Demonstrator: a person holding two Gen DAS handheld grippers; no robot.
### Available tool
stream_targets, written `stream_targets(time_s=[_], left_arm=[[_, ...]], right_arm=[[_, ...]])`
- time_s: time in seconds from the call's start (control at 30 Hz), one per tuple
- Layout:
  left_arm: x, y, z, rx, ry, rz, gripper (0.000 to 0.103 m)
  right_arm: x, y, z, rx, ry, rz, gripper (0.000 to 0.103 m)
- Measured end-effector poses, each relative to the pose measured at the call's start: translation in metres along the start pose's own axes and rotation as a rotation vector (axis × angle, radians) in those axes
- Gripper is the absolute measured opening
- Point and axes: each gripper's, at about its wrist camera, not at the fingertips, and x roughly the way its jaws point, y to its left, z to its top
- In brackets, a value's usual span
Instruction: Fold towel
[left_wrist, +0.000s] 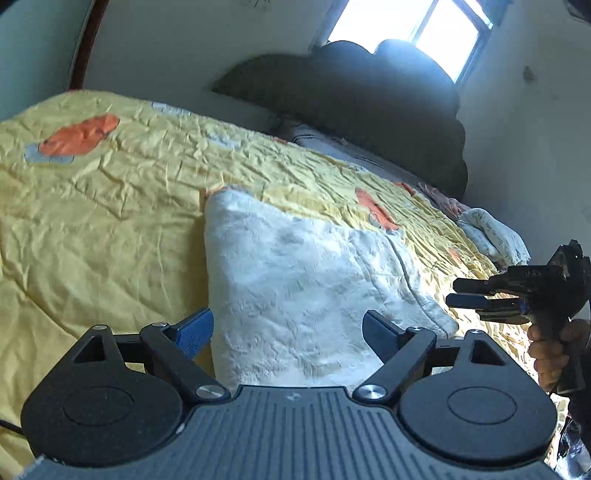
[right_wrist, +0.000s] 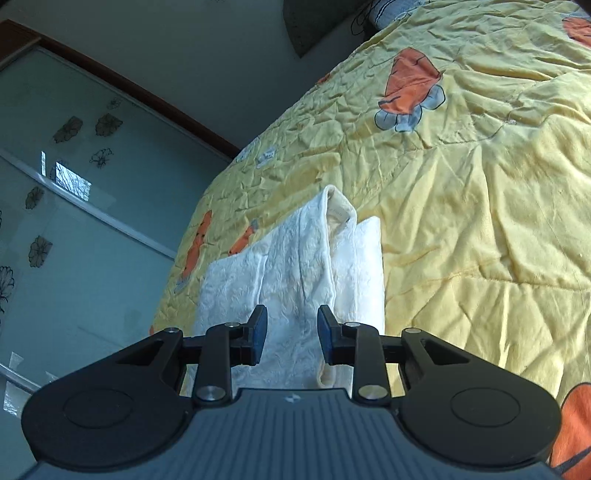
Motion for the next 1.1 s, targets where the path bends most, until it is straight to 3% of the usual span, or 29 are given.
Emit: stream_targets(time_s=[0.23,0.27,0.37,0.47,0.57,0.63,0.7,0.8,0.87,0.97,1.1], left_arm=[[0.012,-0.002,-0.013,-0.03,0.04,0.039,0.093],[0.014,-0.002,-0.012,-0.032,0.051,0.05,0.093],[0.022,-0.005,-0.012,-0.028,0.11,0.109,0.093],[0.012,-0.017,-0.011,0.024,0.072,0.131,0.093],[0.014,-0.027,-0.016,0.084,0.047,0.111,0.103],[0.03,-0.033,-0.025,0.138,0.088,0.144,0.103],[0.035,-0.037,-0.034,0.203,0.057,0.188,0.103],[0.028,-0.034,-0.026,0.176,0.085,0.177,0.102],[0.017,-0.032,-0.015,0.152,0.082,0.191,0.098],[0.005,-0.043,0.004,0.159,-0.001,0.189,0.1],[0.044,-0.067,0.018,0.25,0.021,0.204,0.1]], right_arm=[[0.028,-0.011,-0.016,0.027,0.084,-0.012,0.028],[0.029,-0.011,-0.017,0.014,0.08,-0.016,0.017],[0.019,-0.001,-0.018,-0.05,0.055,-0.004,0.011],[-0.001,0.003,-0.015,-0.074,0.018,0.006,0.006],[0.008,-0.015,-0.02,-0.045,0.065,-0.057,0.004],[0.014,-0.023,-0.024,-0.008,0.064,-0.041,0.004],[0.012,-0.023,-0.024,0.008,0.038,-0.028,0.005],[0.002,-0.017,-0.022,0.02,0.005,-0.035,0.007],[-0.009,-0.003,-0.019,-0.022,-0.056,-0.064,0.009],[-0.004,0.023,-0.014,-0.1,-0.097,-0.077,0.013],[0.034,0.053,-0.003,-0.154,-0.098,-0.067,0.025]])
